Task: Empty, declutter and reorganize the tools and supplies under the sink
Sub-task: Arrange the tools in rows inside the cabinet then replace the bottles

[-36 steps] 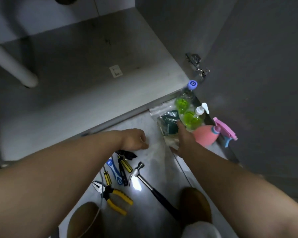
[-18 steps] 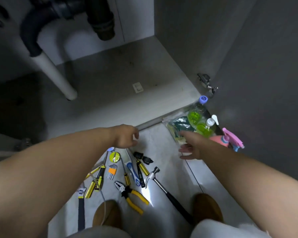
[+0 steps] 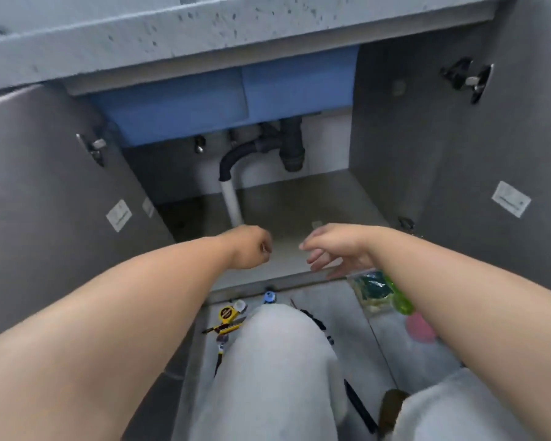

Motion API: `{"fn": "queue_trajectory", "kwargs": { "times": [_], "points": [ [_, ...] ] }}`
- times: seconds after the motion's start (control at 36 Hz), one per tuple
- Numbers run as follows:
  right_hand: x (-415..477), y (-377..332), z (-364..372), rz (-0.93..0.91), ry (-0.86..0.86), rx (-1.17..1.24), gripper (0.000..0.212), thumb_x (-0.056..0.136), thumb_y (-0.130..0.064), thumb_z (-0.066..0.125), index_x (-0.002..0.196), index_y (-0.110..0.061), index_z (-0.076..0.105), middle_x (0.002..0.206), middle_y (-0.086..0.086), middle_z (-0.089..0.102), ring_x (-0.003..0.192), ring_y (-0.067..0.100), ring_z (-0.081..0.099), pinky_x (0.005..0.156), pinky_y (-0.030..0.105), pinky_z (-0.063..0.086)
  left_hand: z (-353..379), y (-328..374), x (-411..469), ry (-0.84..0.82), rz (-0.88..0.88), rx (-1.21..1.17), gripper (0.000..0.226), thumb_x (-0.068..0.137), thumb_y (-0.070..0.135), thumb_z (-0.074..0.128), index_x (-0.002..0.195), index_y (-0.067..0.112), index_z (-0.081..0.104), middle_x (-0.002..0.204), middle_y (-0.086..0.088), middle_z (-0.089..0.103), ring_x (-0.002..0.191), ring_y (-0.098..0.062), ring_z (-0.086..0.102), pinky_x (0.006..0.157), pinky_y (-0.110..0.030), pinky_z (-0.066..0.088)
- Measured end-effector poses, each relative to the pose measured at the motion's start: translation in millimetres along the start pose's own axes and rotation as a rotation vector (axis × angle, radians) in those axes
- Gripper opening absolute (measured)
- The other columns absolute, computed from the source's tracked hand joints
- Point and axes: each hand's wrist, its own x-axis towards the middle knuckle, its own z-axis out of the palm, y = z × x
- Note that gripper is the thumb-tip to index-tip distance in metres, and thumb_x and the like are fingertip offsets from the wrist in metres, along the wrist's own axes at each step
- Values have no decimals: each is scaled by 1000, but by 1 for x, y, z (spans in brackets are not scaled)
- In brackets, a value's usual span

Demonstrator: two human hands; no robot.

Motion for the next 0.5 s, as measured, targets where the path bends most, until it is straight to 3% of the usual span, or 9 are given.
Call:
{"fn": "queue_trajectory", "kwargs": {
  "times": [0.14,0.28,0.5],
  "points": [
    [-20,0,16,-20,-26,-46,47,99,-37,59,140,-16,47,122,11,63,111,21,66,96,50,54,-6,8,-38,46,-36,-37,26,93,24,58,116,23,71,118,2,71,112,-22,63,93,-26,47],
    [-16,18,31,9,-24,-42,44,100,-33,57,139,-16,47,111,7,63,106,20,64,96,50,54,11,7,-59,-4,-46,-62,26,95,26,57,117,23,71,118,3,70,111,-20,63,92,-29,49],
    [39,60,50,176,-96,-325,43,103,-39,51,140,-17,47,133,7,59,113,21,61,97,40,53,67,-31,-26,-117,-72,-101,23,98,30,56,117,26,68,120,3,68,101,-16,60,82,-28,45]
  ]
}}
